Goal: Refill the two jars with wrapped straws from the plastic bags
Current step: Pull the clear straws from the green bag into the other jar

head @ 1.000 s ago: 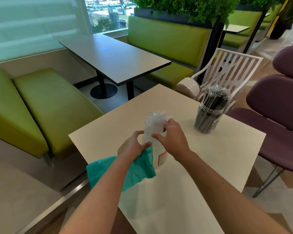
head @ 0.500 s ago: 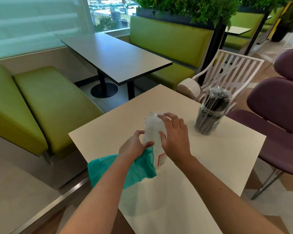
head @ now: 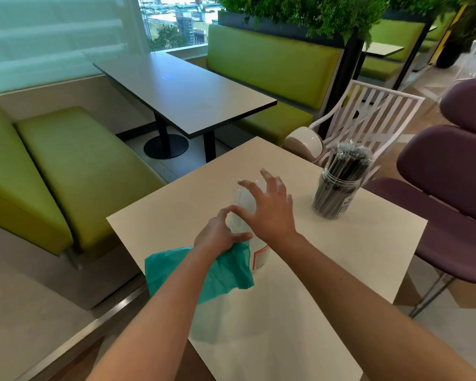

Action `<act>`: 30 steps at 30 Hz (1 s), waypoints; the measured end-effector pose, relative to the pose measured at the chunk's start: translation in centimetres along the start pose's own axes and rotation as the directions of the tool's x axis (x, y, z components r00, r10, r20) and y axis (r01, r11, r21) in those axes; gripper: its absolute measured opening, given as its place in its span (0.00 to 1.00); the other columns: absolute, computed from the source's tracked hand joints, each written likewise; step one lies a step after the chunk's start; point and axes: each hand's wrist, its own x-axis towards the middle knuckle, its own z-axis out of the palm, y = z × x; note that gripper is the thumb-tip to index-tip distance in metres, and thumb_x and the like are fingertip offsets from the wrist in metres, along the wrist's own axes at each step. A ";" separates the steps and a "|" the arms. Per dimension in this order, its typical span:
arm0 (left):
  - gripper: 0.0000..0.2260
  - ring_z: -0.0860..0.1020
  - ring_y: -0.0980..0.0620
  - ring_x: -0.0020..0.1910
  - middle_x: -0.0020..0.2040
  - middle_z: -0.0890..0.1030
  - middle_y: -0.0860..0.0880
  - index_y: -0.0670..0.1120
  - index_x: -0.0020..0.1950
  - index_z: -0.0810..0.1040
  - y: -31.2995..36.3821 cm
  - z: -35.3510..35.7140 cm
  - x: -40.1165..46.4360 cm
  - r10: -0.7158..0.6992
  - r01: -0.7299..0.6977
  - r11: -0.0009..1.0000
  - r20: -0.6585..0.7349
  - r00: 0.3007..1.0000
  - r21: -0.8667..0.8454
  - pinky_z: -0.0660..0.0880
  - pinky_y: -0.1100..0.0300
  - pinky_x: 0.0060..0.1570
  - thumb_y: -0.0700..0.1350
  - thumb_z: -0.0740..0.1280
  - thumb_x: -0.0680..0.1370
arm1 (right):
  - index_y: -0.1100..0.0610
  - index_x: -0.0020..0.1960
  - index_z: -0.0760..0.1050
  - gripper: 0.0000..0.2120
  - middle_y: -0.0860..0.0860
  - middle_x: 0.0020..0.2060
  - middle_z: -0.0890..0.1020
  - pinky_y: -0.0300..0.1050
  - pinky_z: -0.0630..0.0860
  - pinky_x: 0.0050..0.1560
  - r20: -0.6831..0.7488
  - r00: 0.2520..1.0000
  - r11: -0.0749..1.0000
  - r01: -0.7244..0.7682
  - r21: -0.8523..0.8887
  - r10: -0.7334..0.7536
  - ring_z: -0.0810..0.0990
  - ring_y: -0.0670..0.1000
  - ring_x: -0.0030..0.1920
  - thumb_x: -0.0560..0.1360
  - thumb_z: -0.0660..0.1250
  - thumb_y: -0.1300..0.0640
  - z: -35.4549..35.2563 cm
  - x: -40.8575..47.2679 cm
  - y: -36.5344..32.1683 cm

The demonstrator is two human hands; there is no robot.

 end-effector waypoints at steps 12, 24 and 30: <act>0.46 0.78 0.48 0.55 0.60 0.79 0.49 0.60 0.77 0.56 -0.4 -0.3 0.9 -0.052 0.056 0.998 0.091 0.995 -0.035 0.77 0.48 0.56 0.66 0.75 0.65 | 0.49 0.77 0.59 0.25 0.50 0.79 0.55 0.53 0.67 0.70 0.135 0.977 0.986 0.161 0.033 -0.164 0.56 0.56 0.77 0.82 0.60 0.50 0.3 0.1 1.7; 0.46 0.76 0.50 0.54 0.59 0.76 0.49 0.54 0.76 0.60 -1.1 0.4 -0.6 -0.008 0.004 0.996 -0.045 0.999 -0.090 0.76 0.54 0.53 0.67 0.74 0.64 | 0.45 0.77 0.56 0.26 0.49 0.79 0.53 0.53 0.41 0.76 0.051 0.988 0.989 0.143 0.026 -0.144 0.49 0.54 0.78 0.82 0.50 0.40 1.2 -2.5 2.6; 0.25 0.74 0.52 0.45 0.47 0.76 0.51 0.48 0.52 0.72 -1.8 0.1 -1.9 -0.014 -0.003 0.981 -0.087 0.996 -0.195 0.69 0.58 0.41 0.63 0.74 0.68 | 0.49 0.58 0.74 0.12 0.49 0.59 0.72 0.48 0.67 0.61 -0.265 0.964 0.986 0.014 0.168 0.032 0.66 0.50 0.61 0.74 0.68 0.53 0.9 -6.9 1.2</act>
